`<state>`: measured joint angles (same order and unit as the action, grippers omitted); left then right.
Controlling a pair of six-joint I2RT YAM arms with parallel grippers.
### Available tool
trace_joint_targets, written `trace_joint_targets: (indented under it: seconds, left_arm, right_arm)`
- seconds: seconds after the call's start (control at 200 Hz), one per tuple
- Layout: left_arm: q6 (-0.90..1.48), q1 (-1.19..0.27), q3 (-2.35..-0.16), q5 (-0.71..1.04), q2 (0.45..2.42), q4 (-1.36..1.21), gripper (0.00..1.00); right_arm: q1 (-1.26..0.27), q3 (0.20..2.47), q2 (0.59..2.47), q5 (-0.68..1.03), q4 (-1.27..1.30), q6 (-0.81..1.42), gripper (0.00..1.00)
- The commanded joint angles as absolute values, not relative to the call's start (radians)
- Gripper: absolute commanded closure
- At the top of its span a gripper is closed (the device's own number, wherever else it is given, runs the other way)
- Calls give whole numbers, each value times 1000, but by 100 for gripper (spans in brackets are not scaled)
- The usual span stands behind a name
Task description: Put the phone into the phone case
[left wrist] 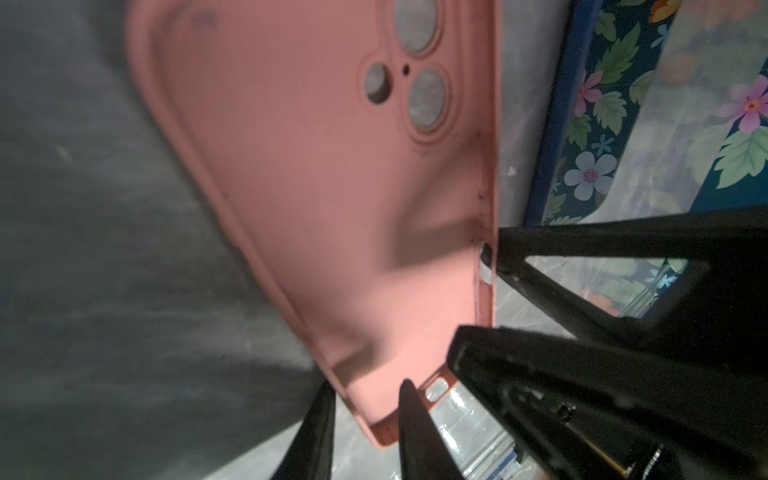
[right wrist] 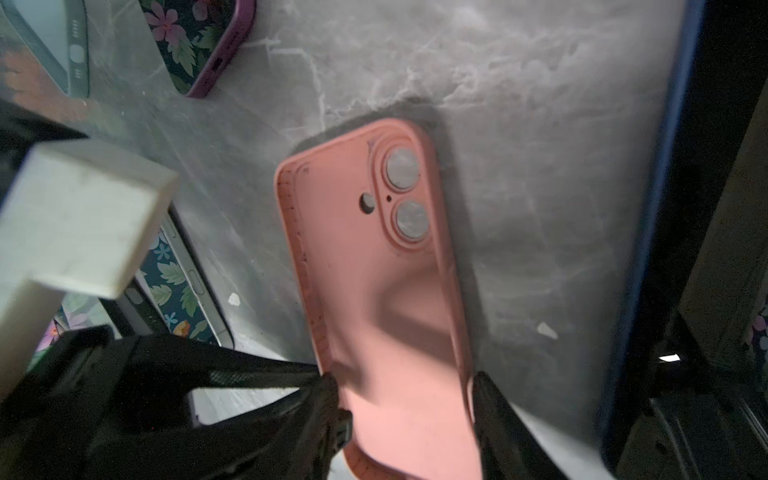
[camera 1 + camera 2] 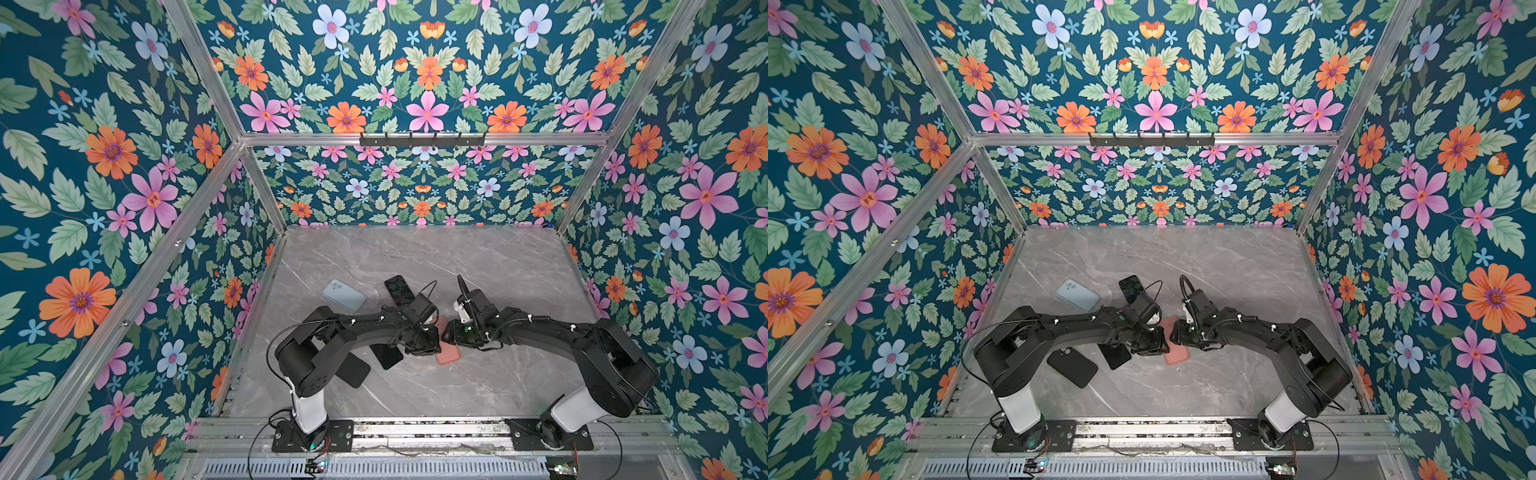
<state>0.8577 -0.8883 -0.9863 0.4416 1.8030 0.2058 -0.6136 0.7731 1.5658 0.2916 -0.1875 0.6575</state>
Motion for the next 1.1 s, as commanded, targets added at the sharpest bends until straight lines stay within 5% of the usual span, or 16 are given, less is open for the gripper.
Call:
trace_joint_targets:
  seconds: [0.0,0.32,0.575,1.095]
  left_arm:
    - [860,-888,-985,420,1807,229,71]
    - [861,-888,-1020,284,1747,334,70]
    - [800,-883,-1193,188,1787,410,52]
    - [733,-789,-1284,241,1858,376,37]
  right_arm:
    - [-616,781,1559,283,-192,662,48]
    - [-617,829,1414,37,-483,580,45]
    - [-617,835,1387,-150,-613,563,40]
    - [-588,884,1513,-129,-579,549,18]
